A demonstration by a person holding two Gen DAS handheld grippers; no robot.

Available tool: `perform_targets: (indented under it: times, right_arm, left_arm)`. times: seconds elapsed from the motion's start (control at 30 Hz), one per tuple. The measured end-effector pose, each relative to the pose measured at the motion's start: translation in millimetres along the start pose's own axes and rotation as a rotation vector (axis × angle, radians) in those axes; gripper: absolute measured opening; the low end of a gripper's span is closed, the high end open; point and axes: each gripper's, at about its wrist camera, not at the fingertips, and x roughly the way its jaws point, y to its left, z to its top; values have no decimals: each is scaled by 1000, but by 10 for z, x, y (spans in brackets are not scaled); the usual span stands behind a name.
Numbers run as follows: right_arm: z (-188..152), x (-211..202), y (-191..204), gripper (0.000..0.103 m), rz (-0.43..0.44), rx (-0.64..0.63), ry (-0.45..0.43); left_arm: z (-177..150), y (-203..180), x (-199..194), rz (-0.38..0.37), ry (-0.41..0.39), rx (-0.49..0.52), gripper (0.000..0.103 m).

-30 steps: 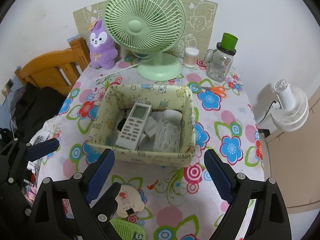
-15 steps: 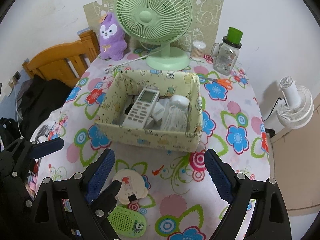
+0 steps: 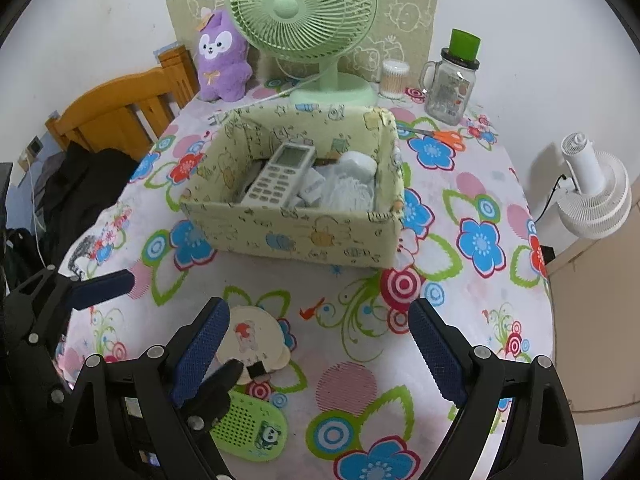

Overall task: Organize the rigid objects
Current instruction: 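Withdraw both tools from the fabric box toward the bunny case and speaker, then grasp the bunny-print round case with the left tool while the right tool grasps the green speaker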

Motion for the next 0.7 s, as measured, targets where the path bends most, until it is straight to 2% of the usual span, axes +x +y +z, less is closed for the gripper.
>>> perform_targets:
  times: [0.33, 0.53, 0.7]
  right_arm:
    - [-286, 160, -114, 93, 20, 33, 38]
    - [-418, 260, -110, 93, -25, 67, 43]
    - [-537, 316, -96, 93, -63, 138, 48]
  left_arm:
    - [-195, -126, 194, -8, 9, 75, 102]
    - [-270, -114, 363, -49, 12, 123, 102]
    - [-329, -80, 488, -63, 27, 211, 102]
